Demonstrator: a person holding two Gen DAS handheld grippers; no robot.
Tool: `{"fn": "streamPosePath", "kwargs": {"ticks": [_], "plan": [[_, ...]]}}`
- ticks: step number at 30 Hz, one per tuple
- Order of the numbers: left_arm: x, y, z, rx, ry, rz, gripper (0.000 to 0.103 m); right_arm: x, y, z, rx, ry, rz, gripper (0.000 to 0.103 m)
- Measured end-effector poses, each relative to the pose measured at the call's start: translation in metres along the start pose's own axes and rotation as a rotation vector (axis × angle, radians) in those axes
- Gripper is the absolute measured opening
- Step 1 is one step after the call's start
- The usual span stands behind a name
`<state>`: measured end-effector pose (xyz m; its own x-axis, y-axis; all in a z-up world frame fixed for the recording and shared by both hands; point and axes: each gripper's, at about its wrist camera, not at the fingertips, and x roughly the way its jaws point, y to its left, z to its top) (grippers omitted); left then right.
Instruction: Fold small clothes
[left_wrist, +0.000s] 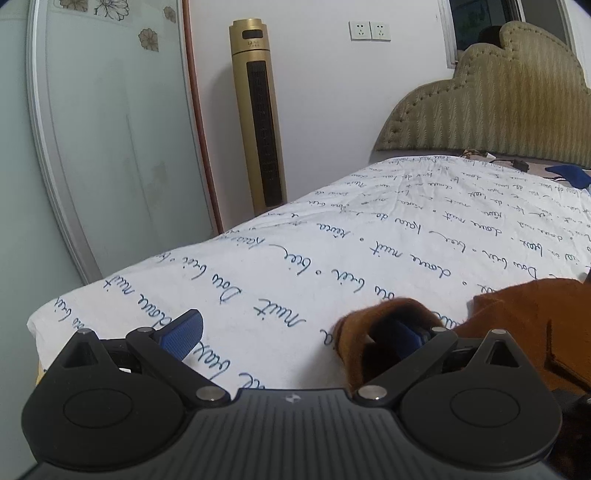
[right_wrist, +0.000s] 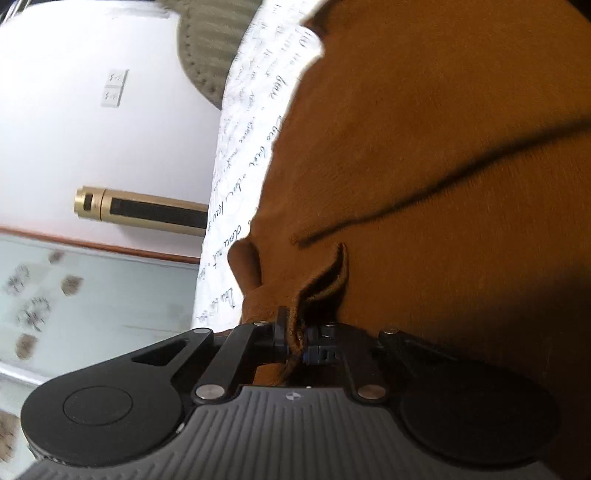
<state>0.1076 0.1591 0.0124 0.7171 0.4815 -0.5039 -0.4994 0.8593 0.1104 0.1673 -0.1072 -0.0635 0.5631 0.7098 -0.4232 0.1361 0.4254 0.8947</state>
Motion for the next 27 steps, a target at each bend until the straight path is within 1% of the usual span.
{"fn": "streamPosePath", "kwargs": {"ticks": [3,6,10,13,16,18,21,23,25,27], "plan": [[0.0,0.003,0.009,-0.029,-0.02,0.002,0.103,-0.02,0.029,0.007,-0.192,-0.093,-0.038,0.012],[-0.003,0.004,0.023,-0.064,-0.043,-0.009,0.103,-0.051,0.06,0.019,-0.341,-0.216,-0.045,0.012],[-0.008,-0.005,0.038,-0.074,-0.082,-0.011,0.103,-0.093,0.086,0.04,-0.434,-0.336,-0.019,0.012],[-0.018,-0.013,0.045,-0.075,-0.123,-0.027,0.103,-0.119,0.096,0.052,-0.504,-0.437,-0.06,0.012],[-0.03,-0.025,0.047,-0.057,-0.161,-0.052,0.103,-0.142,0.091,0.064,-0.534,-0.507,-0.099,0.011],[-0.036,-0.037,0.042,-0.014,-0.163,-0.082,0.103,-0.154,0.083,0.071,-0.558,-0.547,-0.146,0.011],[-0.041,-0.06,0.025,0.091,-0.162,-0.134,0.103,-0.174,0.062,0.078,-0.608,-0.617,-0.261,0.011],[-0.042,-0.075,0.009,0.162,-0.169,-0.147,0.103,-0.182,0.043,0.082,-0.637,-0.649,-0.348,0.011],[-0.042,-0.088,-0.008,0.229,-0.168,-0.144,0.103,-0.189,0.021,0.088,-0.645,-0.659,-0.429,0.011],[-0.04,-0.097,-0.022,0.282,-0.154,-0.144,0.103,-0.194,-0.003,0.093,-0.645,-0.636,-0.474,0.011]]}}
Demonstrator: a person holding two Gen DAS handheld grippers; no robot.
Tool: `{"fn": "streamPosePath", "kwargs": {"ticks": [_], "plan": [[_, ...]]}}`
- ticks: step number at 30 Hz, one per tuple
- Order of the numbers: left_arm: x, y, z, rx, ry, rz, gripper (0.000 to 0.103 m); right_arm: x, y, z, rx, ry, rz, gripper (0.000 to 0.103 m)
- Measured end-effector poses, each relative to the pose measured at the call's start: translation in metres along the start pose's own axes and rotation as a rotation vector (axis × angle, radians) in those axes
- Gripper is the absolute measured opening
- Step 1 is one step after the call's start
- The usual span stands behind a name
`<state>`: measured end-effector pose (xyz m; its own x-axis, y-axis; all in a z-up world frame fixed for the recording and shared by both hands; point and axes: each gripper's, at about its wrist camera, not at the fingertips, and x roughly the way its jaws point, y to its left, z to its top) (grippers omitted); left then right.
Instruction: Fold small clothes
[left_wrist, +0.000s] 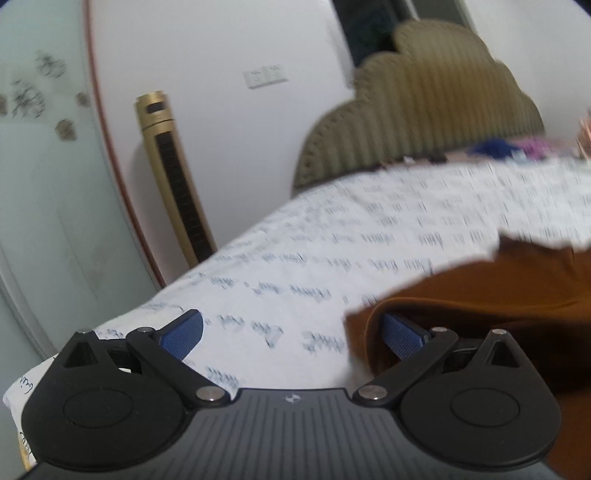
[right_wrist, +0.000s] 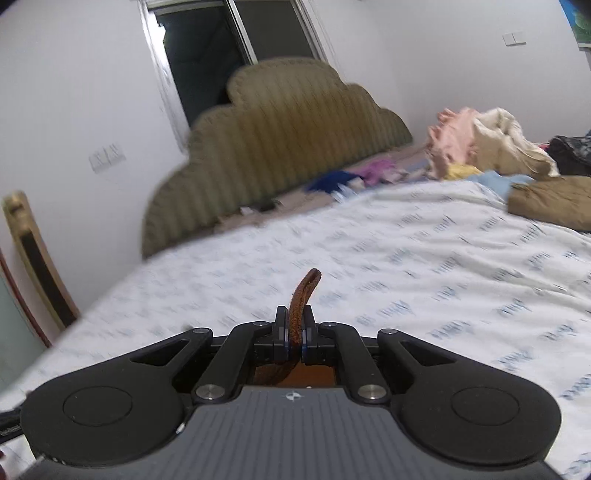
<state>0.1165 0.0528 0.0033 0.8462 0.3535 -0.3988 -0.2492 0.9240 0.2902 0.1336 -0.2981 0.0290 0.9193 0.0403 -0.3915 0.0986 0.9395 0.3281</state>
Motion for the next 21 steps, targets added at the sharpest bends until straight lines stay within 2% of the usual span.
{"fn": "streamPosePath", "kwargs": {"ticks": [2,5,9,11,14,16,18,19,20,21], "plan": [[0.001,-0.006,-0.01,0.038,0.018,-0.015,0.103,0.005,-0.017,-0.012,-0.01,0.04,-0.038,0.011],[-0.002,-0.005,-0.019,0.079,0.023,0.004,0.103,0.009,-0.037,-0.032,0.031,0.099,-0.059,0.011],[-0.004,0.017,-0.02,0.068,0.044,0.039,0.103,0.011,-0.051,-0.049,0.099,0.181,-0.063,0.016],[-0.003,0.034,-0.018,0.047,0.056,0.071,0.103,0.001,-0.05,-0.052,0.096,0.169,-0.101,0.018],[-0.007,0.055,-0.016,-0.023,0.072,0.087,0.103,-0.021,-0.036,-0.052,0.01,0.059,-0.218,0.024],[-0.012,0.06,-0.012,-0.063,0.076,0.03,0.103,-0.025,-0.026,-0.052,-0.034,0.047,-0.154,0.026],[-0.019,0.057,-0.011,-0.08,0.084,-0.046,0.103,-0.019,-0.016,-0.057,-0.058,0.111,-0.045,0.04],[-0.024,0.053,-0.011,-0.079,0.091,-0.094,0.103,-0.014,-0.012,-0.062,-0.067,0.152,-0.011,0.051],[-0.028,0.049,-0.013,-0.07,0.098,-0.143,0.103,-0.008,-0.008,-0.068,-0.082,0.201,-0.003,0.055],[-0.034,0.045,-0.016,-0.052,0.103,-0.195,0.103,-0.004,-0.005,-0.075,-0.101,0.236,-0.031,0.055]]}}
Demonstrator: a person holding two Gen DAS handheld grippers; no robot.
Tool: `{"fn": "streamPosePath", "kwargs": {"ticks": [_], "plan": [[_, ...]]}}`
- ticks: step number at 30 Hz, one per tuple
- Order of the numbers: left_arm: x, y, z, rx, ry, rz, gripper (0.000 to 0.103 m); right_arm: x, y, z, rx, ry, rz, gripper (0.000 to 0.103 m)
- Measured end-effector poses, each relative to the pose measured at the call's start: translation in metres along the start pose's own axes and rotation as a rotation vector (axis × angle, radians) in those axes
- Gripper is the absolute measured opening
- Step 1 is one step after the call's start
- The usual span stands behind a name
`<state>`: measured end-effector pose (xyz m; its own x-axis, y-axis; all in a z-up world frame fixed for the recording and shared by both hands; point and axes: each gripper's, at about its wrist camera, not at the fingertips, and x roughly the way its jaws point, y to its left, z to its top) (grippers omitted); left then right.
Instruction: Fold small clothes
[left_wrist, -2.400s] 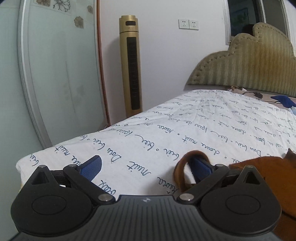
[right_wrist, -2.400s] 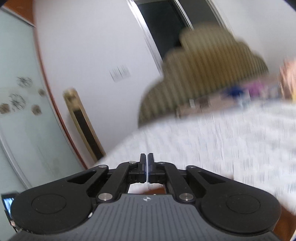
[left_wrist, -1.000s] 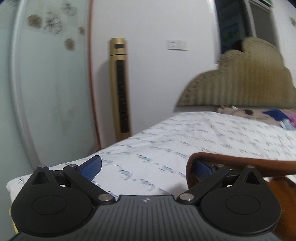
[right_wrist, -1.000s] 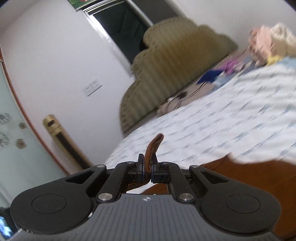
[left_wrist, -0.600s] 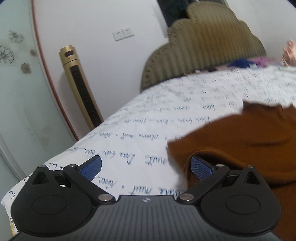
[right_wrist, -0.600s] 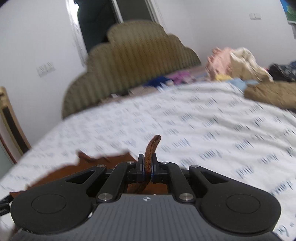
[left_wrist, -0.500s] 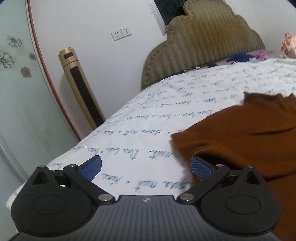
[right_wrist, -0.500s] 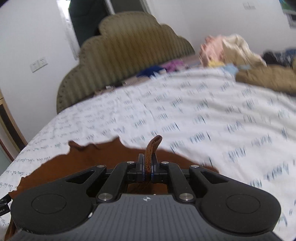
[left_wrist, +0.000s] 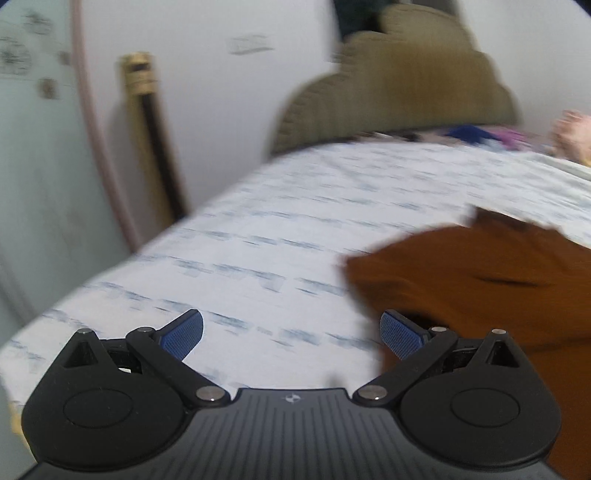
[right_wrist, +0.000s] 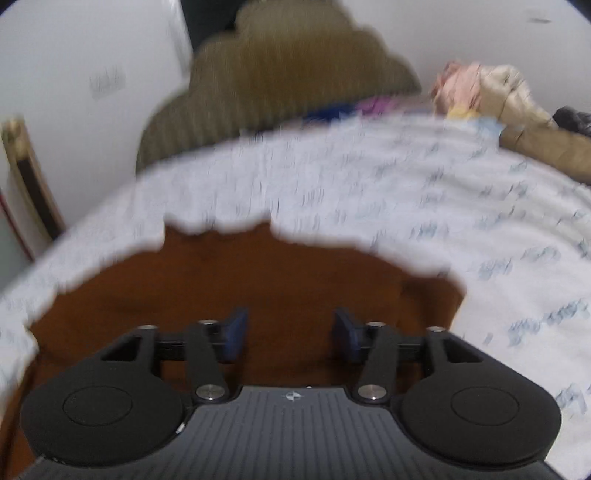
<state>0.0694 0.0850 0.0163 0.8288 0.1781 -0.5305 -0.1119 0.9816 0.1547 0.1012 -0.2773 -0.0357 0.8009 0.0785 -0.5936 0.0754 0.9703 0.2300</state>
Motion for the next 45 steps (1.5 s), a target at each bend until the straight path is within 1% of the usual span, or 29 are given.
{"fn": "streamPosePath", "kwargs": {"ticks": [2,3,5,6,8,10,13,15,17,18,20,22,24,25,26,27,28,29,31,32,33,34,35,37,39,41,42,43,45], "plan": [[-0.009,-0.012,-0.009,0.06,0.0,-0.083,0.103,-0.002,0.008,-0.008,-0.019,-0.004,-0.056,0.056],[-0.014,-0.018,-0.014,0.101,-0.006,-0.112,0.103,-0.009,0.011,-0.012,-0.021,-0.022,-0.051,0.057],[-0.024,-0.035,-0.024,0.185,-0.025,-0.143,0.103,-0.023,0.019,-0.017,-0.018,-0.047,0.003,0.067],[-0.028,-0.043,-0.03,0.231,-0.038,-0.143,0.103,-0.031,0.022,-0.019,-0.024,-0.063,0.027,0.071],[-0.029,-0.055,-0.043,0.313,-0.068,-0.075,0.103,-0.044,0.027,-0.024,-0.047,-0.093,0.025,0.084],[-0.019,-0.053,-0.052,0.347,-0.056,0.007,0.103,-0.056,0.029,-0.029,-0.079,-0.107,-0.027,0.085],[0.004,-0.02,-0.057,0.262,0.023,0.086,0.103,-0.069,0.015,-0.036,-0.111,-0.092,-0.128,0.087],[0.015,0.007,-0.058,0.214,0.062,0.174,0.103,-0.078,-0.001,-0.043,-0.099,-0.075,-0.177,0.088],[0.017,0.027,-0.058,0.173,0.081,0.211,0.103,-0.086,-0.016,-0.051,-0.085,-0.063,-0.233,0.088],[0.013,0.034,-0.058,0.148,0.084,0.206,0.103,-0.091,-0.021,-0.055,-0.079,-0.062,-0.26,0.088],[0.0,0.042,-0.056,0.091,0.075,0.126,0.103,-0.1,-0.025,-0.065,-0.068,-0.059,-0.255,0.088],[-0.014,0.043,-0.053,0.038,0.075,-0.02,0.103,-0.109,-0.026,-0.075,-0.046,-0.036,-0.149,0.088],[-0.024,0.038,-0.05,-0.002,0.093,-0.199,0.103,-0.115,-0.025,-0.085,-0.013,0.002,-0.023,0.089],[-0.028,0.032,-0.049,-0.008,0.105,-0.27,0.103,-0.116,-0.023,-0.089,-0.01,0.02,0.009,0.089],[-0.032,0.026,-0.05,-0.004,0.113,-0.328,0.103,-0.117,-0.02,-0.095,-0.022,0.033,0.021,0.089],[-0.035,0.019,-0.052,0.013,0.113,-0.364,0.103,-0.117,-0.017,-0.1,-0.045,0.043,0.011,0.089],[-0.037,0.012,-0.055,0.05,0.103,-0.37,0.103,-0.116,-0.015,-0.105,-0.076,0.05,-0.018,0.089],[-0.038,0.005,-0.058,0.101,0.089,-0.33,0.103,-0.115,-0.014,-0.108,-0.104,0.052,-0.052,0.09],[-0.033,-0.003,-0.065,0.177,0.08,-0.167,0.103,-0.119,-0.016,-0.114,-0.139,0.03,-0.093,0.091],[-0.028,-0.001,-0.069,0.184,0.089,-0.109,0.103,-0.121,-0.018,-0.114,-0.142,0.022,-0.109,0.091],[-0.023,0.007,-0.069,0.166,0.109,-0.083,0.103,-0.124,-0.02,-0.113,-0.138,0.016,-0.126,0.091],[-0.021,0.017,-0.068,0.122,0.131,-0.098,0.103,-0.127,-0.023,-0.112,-0.13,0.012,-0.135,0.091],[-0.022,0.027,-0.065,0.064,0.146,-0.147,0.103,-0.129,-0.026,-0.111,-0.113,0.014,-0.122,0.091],[-0.029,0.041,-0.06,-0.019,0.152,-0.265,0.103,-0.132,-0.031,-0.109,-0.049,0.039,-0.039,0.091],[-0.037,0.04,-0.058,-0.025,0.151,-0.37,0.103,-0.134,-0.036,-0.111,0.011,0.072,0.06,0.091],[-0.039,0.026,-0.059,0.025,0.162,-0.445,0.103,-0.137,-0.035,-0.113,0.016,0.074,0.09,0.09],[-0.037,0.017,-0.062,0.058,0.174,-0.457,0.103,-0.138,-0.034,-0.114,0.013,0.074,0.103,0.09],[-0.035,0.006,-0.067,0.096,0.187,-0.445,0.103,-0.139,-0.033,-0.116,0.009,0.075,0.119,0.086],[-0.032,-0.011,-0.077,0.162,0.196,-0.391,0.103,-0.14,-0.03,-0.117,0.005,0.077,0.145,0.077]]}}
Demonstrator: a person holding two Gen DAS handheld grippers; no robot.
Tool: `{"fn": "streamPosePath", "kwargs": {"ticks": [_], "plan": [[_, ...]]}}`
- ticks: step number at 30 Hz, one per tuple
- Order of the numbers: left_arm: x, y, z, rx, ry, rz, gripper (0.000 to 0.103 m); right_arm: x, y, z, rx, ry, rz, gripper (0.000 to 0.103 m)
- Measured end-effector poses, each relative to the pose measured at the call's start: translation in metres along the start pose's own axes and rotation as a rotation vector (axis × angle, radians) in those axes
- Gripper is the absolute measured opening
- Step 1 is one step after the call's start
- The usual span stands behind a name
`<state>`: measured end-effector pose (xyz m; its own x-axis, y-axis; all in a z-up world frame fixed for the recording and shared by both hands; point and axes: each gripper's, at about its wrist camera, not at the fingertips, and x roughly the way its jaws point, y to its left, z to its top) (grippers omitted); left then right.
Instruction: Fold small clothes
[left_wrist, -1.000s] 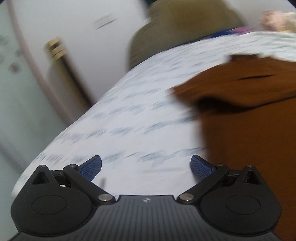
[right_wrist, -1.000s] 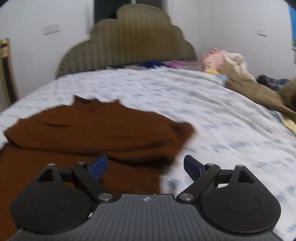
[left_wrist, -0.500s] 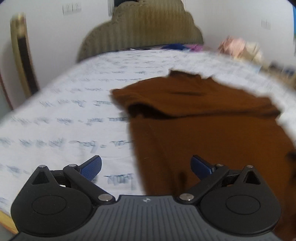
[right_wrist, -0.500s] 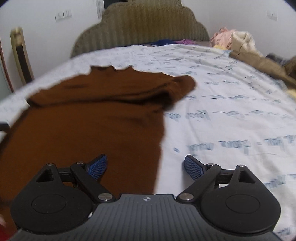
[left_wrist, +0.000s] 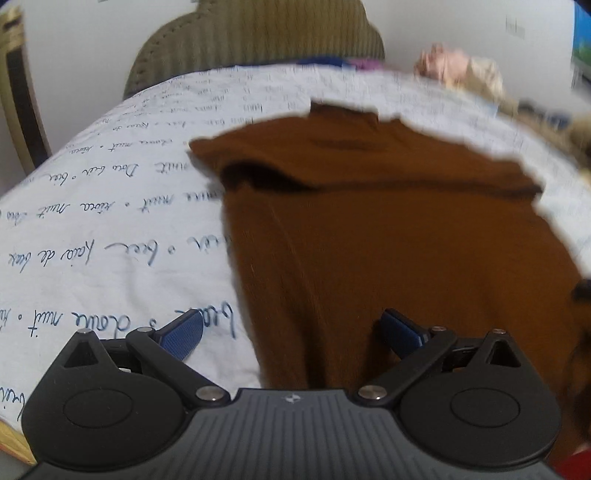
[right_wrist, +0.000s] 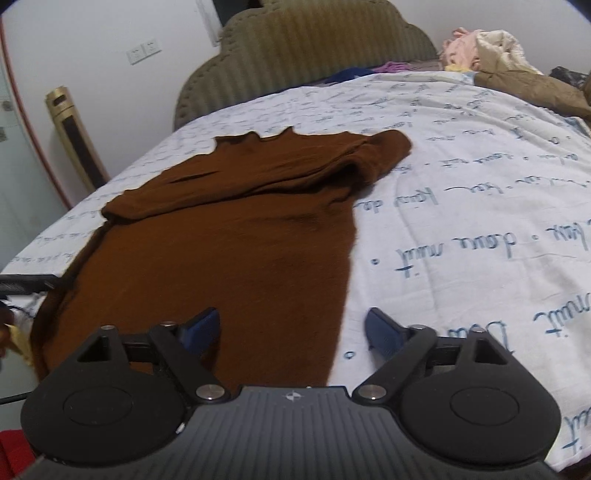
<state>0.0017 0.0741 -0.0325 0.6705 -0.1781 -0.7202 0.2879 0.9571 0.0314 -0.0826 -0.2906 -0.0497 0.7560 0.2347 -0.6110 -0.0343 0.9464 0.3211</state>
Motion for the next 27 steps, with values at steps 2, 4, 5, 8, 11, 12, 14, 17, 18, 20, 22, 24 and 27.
{"fn": "streamPosePath", "kwargs": {"ticks": [2,4,5,8,11,12,14,17,18,20,22,24,27], "plan": [[0.001,-0.008,-0.005,0.015,-0.018,0.03,0.103,0.001,0.004,0.0,-0.009,0.005,0.017,0.056],[-0.002,-0.009,-0.005,0.017,-0.028,0.031,0.102,0.002,0.006,0.0,0.006,0.012,0.041,0.033],[-0.003,-0.006,-0.005,0.011,-0.032,0.029,0.097,0.003,0.005,0.0,0.026,0.015,0.058,0.025],[-0.008,0.008,-0.003,-0.041,-0.022,-0.02,0.037,0.003,0.003,0.0,0.058,0.014,0.1,0.018],[-0.017,0.015,0.001,-0.08,-0.009,-0.053,0.01,-0.001,-0.001,0.002,0.122,-0.01,0.173,0.016],[-0.022,0.016,0.003,-0.087,-0.015,-0.067,0.009,-0.004,-0.002,0.004,0.139,-0.023,0.199,0.016],[-0.033,0.017,0.008,-0.099,-0.039,-0.132,0.009,-0.011,-0.003,0.009,0.166,-0.053,0.243,0.015],[-0.05,0.022,0.022,-0.123,-0.09,-0.227,0.009,-0.018,-0.006,0.021,0.214,-0.09,0.322,0.015],[-0.054,0.025,0.028,-0.135,-0.103,-0.246,0.009,-0.02,-0.008,0.025,0.229,-0.101,0.346,0.015],[-0.057,0.033,0.043,-0.171,-0.122,-0.29,0.009,-0.021,-0.012,0.036,0.263,-0.123,0.39,0.014],[-0.057,0.04,0.059,-0.204,-0.145,-0.308,0.009,-0.021,-0.018,0.048,0.292,-0.149,0.414,0.014],[-0.053,0.045,0.075,-0.226,-0.183,-0.291,0.009,-0.02,-0.025,0.061,0.317,-0.183,0.416,0.01],[-0.032,0.052,0.092,-0.263,-0.18,-0.234,0.009,-0.012,-0.037,0.078,0.355,-0.228,0.362,0.01]]}}
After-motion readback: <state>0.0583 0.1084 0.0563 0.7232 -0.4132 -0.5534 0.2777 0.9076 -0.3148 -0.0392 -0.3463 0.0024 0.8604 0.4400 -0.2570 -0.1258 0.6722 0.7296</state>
